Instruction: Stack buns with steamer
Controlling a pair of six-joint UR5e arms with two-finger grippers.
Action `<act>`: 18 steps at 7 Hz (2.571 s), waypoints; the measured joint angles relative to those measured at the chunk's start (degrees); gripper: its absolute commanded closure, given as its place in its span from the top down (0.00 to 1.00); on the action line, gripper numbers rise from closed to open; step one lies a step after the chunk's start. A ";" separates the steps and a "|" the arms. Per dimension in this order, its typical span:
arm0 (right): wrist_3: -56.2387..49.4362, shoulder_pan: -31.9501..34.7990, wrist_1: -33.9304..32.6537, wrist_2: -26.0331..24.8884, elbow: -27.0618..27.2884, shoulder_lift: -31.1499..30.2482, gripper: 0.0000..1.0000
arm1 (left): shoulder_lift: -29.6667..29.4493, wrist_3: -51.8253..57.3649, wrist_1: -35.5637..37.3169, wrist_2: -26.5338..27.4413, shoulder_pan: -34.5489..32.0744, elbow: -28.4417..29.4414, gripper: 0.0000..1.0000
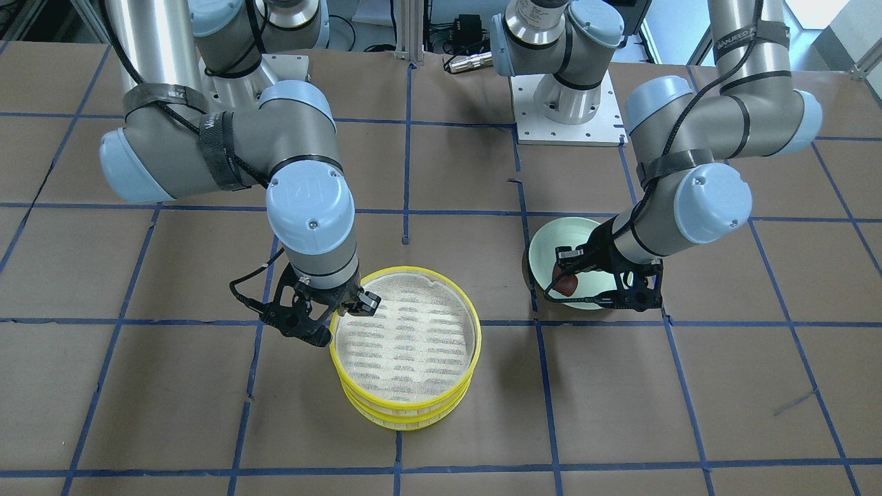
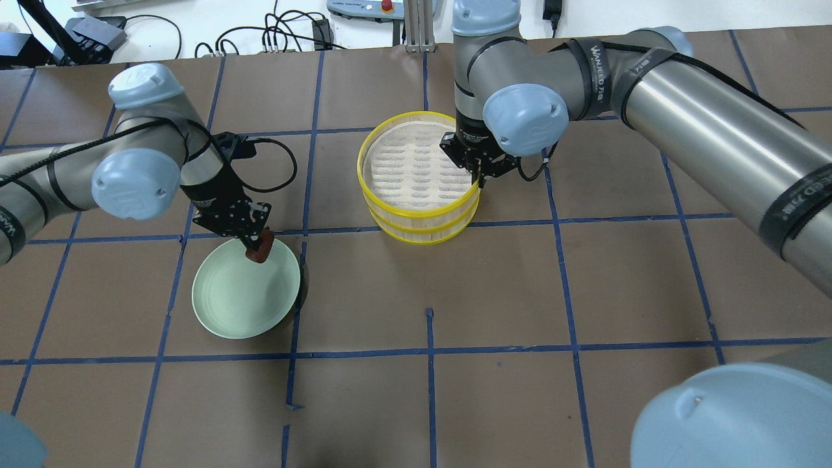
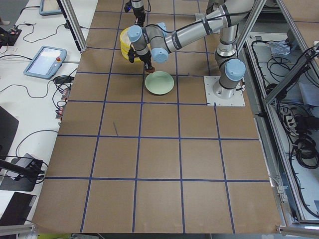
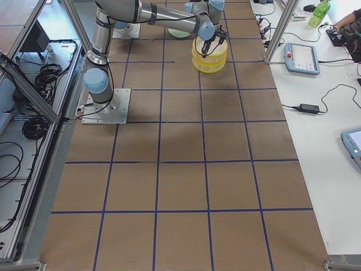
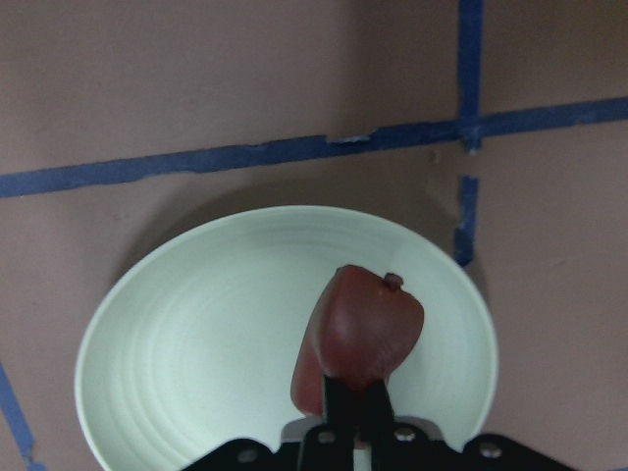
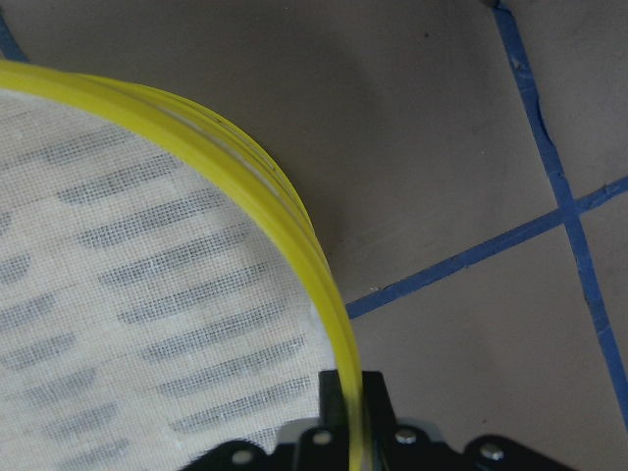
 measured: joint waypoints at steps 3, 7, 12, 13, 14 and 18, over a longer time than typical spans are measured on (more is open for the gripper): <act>0.32 0.02 -0.56 -0.08 0.36 0.09 0.35 | -2.52 -26.25 4.60 -20.38 -3.90 6.18 0.07; -0.40 -0.19 -2.04 0.03 0.86 -0.02 0.91 | -5.98 -47.14 18.16 -24.99 -8.65 6.85 1.00; -18.82 -11.63 6.17 1.17 -0.35 -9.50 0.99 | -6.64 -47.20 17.80 -27.49 -9.09 6.88 1.00; -22.68 -12.95 10.02 1.23 -1.18 -13.02 0.99 | -6.58 -46.96 17.83 -27.46 -9.09 6.88 1.00; -26.84 -13.65 14.29 1.19 -2.53 -15.97 0.99 | -6.04 -45.63 17.86 -26.88 -9.07 6.88 1.00; -39.34 -13.71 26.25 0.92 -3.91 -24.56 1.00 | 2.51 -16.13 2.03 -1.78 -8.38 7.97 1.00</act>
